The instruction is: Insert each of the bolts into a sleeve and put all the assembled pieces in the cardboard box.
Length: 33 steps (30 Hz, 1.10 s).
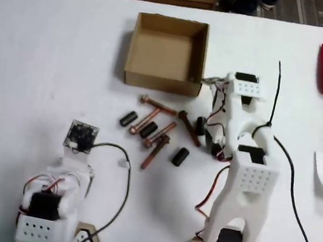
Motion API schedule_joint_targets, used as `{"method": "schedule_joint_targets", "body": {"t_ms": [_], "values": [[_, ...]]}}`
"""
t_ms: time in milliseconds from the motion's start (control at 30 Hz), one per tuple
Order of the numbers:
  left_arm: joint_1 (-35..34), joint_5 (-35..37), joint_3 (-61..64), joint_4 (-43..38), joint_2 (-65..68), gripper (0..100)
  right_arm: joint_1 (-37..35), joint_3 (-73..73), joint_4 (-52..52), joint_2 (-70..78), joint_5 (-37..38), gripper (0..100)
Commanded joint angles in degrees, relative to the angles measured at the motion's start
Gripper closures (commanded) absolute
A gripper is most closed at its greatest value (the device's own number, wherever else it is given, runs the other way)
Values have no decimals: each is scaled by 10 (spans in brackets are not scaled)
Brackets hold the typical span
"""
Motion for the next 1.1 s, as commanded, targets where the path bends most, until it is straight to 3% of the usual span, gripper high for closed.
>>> {"method": "schedule_joint_targets", "body": {"t_ms": [0,200,467,533,667,900,1067], "values": [[3,-4,12,-8,-6,965,-23,-11,-7,-15,33,972],[3,-4,12,-8,-6,965,-29,-12,7,1,74,863],[3,-4,12,-8,-6,965,-16,-11,15,1,178,907],[3,-4,12,-8,-6,965,-7,-14,10,0,186,985],[3,-4,12,-8,-6,965,25,-22,14,-25,187,975],[3,-4,12,-8,-6,965,140,26,11,-204,193,975],[3,-4,12,-8,-6,965,161,175,2,-377,193,975]]}}
